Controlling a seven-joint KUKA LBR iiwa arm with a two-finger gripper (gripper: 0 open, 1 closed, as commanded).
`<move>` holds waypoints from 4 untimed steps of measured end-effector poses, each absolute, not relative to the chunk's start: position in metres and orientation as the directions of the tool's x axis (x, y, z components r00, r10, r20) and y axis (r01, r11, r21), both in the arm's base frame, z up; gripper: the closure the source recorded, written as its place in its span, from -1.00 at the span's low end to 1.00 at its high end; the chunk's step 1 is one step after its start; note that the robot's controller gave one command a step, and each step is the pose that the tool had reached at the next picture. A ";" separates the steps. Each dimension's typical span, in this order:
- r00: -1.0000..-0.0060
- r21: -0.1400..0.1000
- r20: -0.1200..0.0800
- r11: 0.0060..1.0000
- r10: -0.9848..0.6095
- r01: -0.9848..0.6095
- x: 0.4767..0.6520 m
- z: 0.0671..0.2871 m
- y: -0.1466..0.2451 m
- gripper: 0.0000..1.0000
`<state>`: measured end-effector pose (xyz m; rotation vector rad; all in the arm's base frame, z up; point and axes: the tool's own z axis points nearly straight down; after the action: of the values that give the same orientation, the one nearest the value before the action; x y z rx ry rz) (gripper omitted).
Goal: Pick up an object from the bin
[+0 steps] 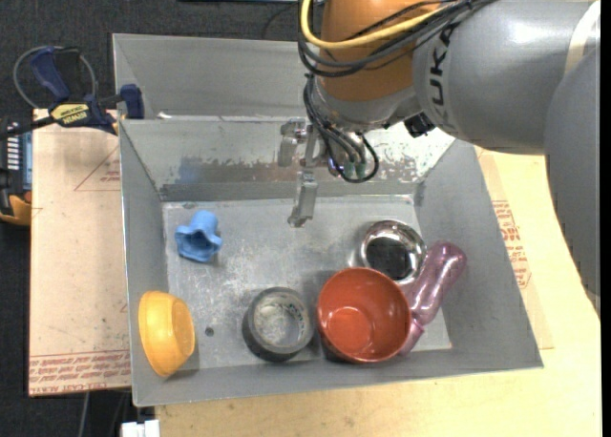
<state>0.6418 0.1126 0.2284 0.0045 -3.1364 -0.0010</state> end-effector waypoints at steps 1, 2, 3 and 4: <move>-1.000 0.001 -0.002 1.000 0.000 0.000 0.643 0.234 0.112 -1.00; -0.960 0.002 -0.002 0.960 -0.280 -0.280 0.593 0.115 0.181 -1.00; -0.923 -0.002 -0.014 0.923 -0.384 -0.384 0.642 0.161 0.232 -1.00; -0.970 0.002 0.013 0.971 -0.241 -0.241 0.629 0.099 0.250 -1.00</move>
Offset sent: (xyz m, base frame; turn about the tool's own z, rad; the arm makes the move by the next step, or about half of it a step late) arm -0.0683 0.0927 -0.1584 -0.3880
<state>0.6290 0.2498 0.0993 0.3796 -3.1052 -0.0008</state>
